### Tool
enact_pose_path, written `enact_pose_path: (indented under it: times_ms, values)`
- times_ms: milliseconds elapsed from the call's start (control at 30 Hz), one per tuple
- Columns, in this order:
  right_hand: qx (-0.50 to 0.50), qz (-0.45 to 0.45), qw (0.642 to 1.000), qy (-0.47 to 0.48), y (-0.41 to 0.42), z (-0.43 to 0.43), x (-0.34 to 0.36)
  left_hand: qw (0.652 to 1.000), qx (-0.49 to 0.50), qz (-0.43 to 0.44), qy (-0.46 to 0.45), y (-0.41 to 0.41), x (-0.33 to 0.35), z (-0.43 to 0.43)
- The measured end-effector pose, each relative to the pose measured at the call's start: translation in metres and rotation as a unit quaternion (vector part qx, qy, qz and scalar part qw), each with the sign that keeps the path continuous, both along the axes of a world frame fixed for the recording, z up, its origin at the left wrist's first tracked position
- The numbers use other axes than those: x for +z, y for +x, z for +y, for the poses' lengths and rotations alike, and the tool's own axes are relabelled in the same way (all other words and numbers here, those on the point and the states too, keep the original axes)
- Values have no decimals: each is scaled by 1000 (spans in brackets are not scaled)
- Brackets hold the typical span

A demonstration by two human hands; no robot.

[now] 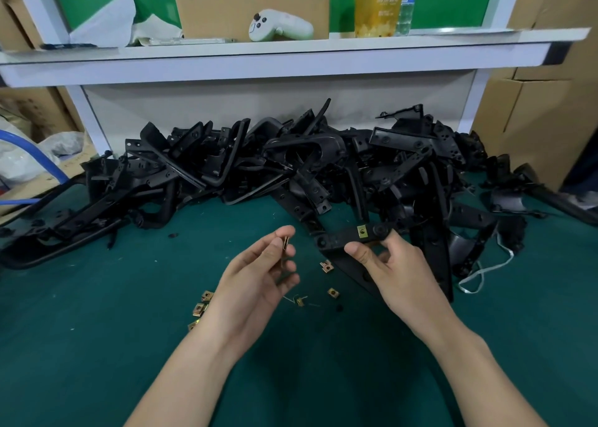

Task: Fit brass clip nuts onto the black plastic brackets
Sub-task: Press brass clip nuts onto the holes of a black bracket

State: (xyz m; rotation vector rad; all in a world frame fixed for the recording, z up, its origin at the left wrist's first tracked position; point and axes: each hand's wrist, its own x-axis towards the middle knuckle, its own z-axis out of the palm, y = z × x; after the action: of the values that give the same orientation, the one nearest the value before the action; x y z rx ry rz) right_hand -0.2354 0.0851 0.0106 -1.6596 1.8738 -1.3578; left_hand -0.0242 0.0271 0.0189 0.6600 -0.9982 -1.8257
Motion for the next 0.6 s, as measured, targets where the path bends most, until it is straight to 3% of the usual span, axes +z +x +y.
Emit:
enact_pose_path:
  times_ms: [600]
  values:
    - [12,2,1000,15,1,0,0,999,35,-15,6,-2,4,4]
